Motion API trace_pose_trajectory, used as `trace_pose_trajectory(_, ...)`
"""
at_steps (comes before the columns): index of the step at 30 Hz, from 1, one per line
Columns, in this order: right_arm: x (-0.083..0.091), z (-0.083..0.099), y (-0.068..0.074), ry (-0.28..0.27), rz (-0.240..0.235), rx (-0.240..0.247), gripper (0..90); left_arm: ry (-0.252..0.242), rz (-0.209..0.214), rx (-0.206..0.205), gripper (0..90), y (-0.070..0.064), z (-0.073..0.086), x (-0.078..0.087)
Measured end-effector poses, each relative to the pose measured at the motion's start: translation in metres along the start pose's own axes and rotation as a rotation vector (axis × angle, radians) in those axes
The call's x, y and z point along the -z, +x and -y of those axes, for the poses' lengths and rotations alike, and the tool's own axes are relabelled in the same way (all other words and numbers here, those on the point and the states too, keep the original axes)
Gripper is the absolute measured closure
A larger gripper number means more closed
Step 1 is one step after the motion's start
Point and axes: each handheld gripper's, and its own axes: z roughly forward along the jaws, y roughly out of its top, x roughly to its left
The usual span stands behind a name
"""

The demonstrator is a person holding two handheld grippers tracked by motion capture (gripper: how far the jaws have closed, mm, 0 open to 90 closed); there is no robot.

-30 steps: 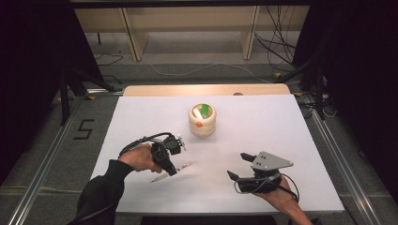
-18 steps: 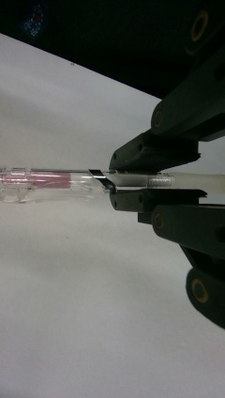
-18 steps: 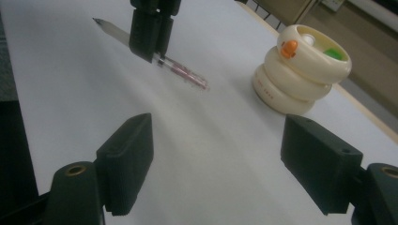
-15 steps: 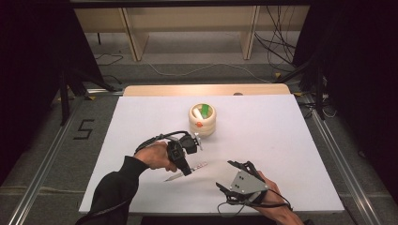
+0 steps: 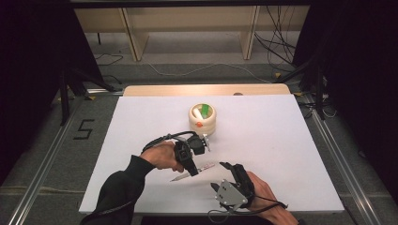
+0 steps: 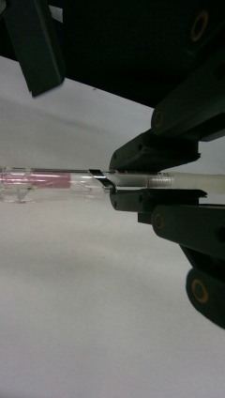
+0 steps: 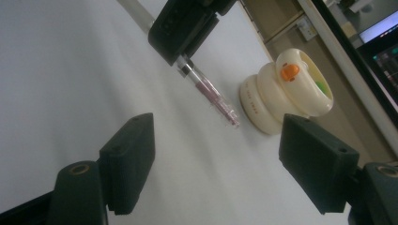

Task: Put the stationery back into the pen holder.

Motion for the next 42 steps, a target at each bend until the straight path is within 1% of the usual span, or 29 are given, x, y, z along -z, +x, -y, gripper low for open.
trace_pose_trajectory(1,-0.002,0.000,0.002,0.005,0.006,0.026,28.5,0.003,0.000,-0.002,79.5,-0.001,0.000,0.000)
trace_pose_trajectory(2,-0.004,-0.001,0.004,0.010,0.018,0.030,28.8,0.004,-0.003,-0.001,79.5,-0.002,-0.001,-0.001)
trace_pose_trajectory(4,-0.006,-0.002,0.007,0.009,0.028,0.066,29.4,0.001,0.000,0.013,79.6,-0.003,-0.001,-0.001)
trace_pose_trajectory(5,-0.007,-0.003,0.008,0.015,0.030,0.086,29.8,0.007,-0.002,0.012,79.5,-0.003,-0.002,-0.001)
trace_pose_trajectory(6,-0.008,-0.003,0.010,0.011,0.045,0.094,30.5,0.010,-0.003,0.014,79.5,-0.004,-0.002,-0.002)
trace_pose_trajectory(7,-0.009,-0.004,0.010,0.011,0.054,0.124,31.0,0.011,-0.002,0.014,79.5,-0.005,-0.003,-0.002)
trace_pose_trajectory(9,-0.010,-0.005,0.013,0.015,0.063,0.141,32.0,0.019,0.003,0.010,79.5,-0.007,-0.004,-0.003)
trace_pose_trajectory(11,-0.012,-0.007,0.016,0.019,0.071,0.171,33.1,0.021,0.007,0.007,79.5,-0.008,-0.006,-0.003)
trace_pose_trajectory(12,-0.013,-0.008,0.016,0.016,0.073,0.188,34.0,0.018,0.004,0.010,79.5,-0.009,-0.006,-0.004)
trace_pose_trajectory(13,-0.015,-0.008,0.018,0.016,0.081,0.215,35.0,0.016,0.001,0.004,79.5,-0.010,-0.007,-0.004)
trace_pose_trajectory(15,-0.017,-0.010,0.021,0.025,0.095,0.231,36.6,0.023,0.008,-0.008,79.5,-0.010,-0.007,-0.005)
trace_pose_trajectory(18,-0.021,-0.010,0.026,0.031,0.104,0.288,41.4,0.022,0.006,0.000,79.5,-0.010,-0.007,-0.006)
trace_pose_trajectory(19,-0.021,-0.010,0.026,0.031,0.104,0.288,41.4,0.022,0.007,0.002,79.5,-0.010,-0.007,-0.007)
trace_pose_trajectory(20,-0.021,-0.011,0.027,0.033,0.111,0.307,42.7,0.023,0.007,0.002,79.5,-0.010,-0.007,-0.007)
trace_pose_trajectory(22,-0.023,-0.012,0.029,0.035,0.114,0.318,44.6,0.025,0.009,-0.003,79.5,-0.010,-0.008,-0.007)
trace_pose_trajectory(23,-0.024,-0.012,0.030,0.037,0.120,0.328,47.2,0.025,0.008,-0.003,79.5,-0.011,-0.008,-0.007)
trace_pose_trajectory(26,-0.026,-0.013,0.032,0.040,0.124,0.333,49.5,0.031,0.010,-0.003,79.5,-0.011,-0.008,-0.008)
trace_pose_trajectory(27,-0.026,-0.013,0.032,0.041,0.127,0.348,50.7,0.032,0.008,-0.003,79.5,-0.011,-0.008,-0.008)
trace_pose_trajectory(28,-0.027,-0.014,0.033,0.043,0.126,0.353,52.0,0.034,0.015,0.002,79.5,-0.011,-0.008,-0.009)
trace_pose_trajectory(29,-0.027,-0.014,0.033,0.042,0.130,0.359,52.9,0.034,0.008,-0.002,79.5,-0.011,-0.008,-0.009)
trace_pose_trajectory(30,-0.028,-0.014,0.034,0.043,0.130,0.363,53.5,0.034,0.011,-0.005,79.5,-0.011,-0.008,-0.009)
trace_pose_trajectory(31,-0.029,-0.014,0.034,0.042,0.134,0.375,54.3,0.034,0.015,-0.001,79.5,-0.012,-0.008,-0.009)
trace_pose_trajectory(33,-0.029,-0.014,0.036,0.048,0.136,0.388,56.0,0.036,0.010,-0.007,79.5,-0.012,-0.008,-0.009)
trace_pose_trajectory(35,-0.030,-0.014,0.037,0.050,0.134,0.427,57.6,0.041,0.010,-0.004,79.5,-0.012,-0.008,-0.009)
trace_pose_trajectory(36,-0.031,-0.014,0.039,0.056,0.136,0.418,58.5,0.043,0.008,-0.006,79.5,-0.012,-0.008,-0.009)
trace_pose_trajectory(37,-0.031,-0.014,0.039,0.055,0.139,0.432,59.3,0.046,0.007,-0.007,79.5,-0.012,-0.008,-0.010)
trace_pose_trajectory(39,-0.032,-0.014,0.039,0.055,0.141,0.459,60.8,0.050,0.018,0.004,79.5,-0.013,-0.008,-0.010)
trace_pose_trajectory(41,-0.033,-0.014,0.040,0.051,0.136,0.459,63.5,0.049,0.011,-0.010,79.5,-0.013,-0.009,-0.010)
trace_pose_trajectory(42,-0.033,-0.014,0.040,0.051,0.137,0.455,64.2,0.051,0.013,-0.009,79.5,-0.013,-0.009,-0.011)
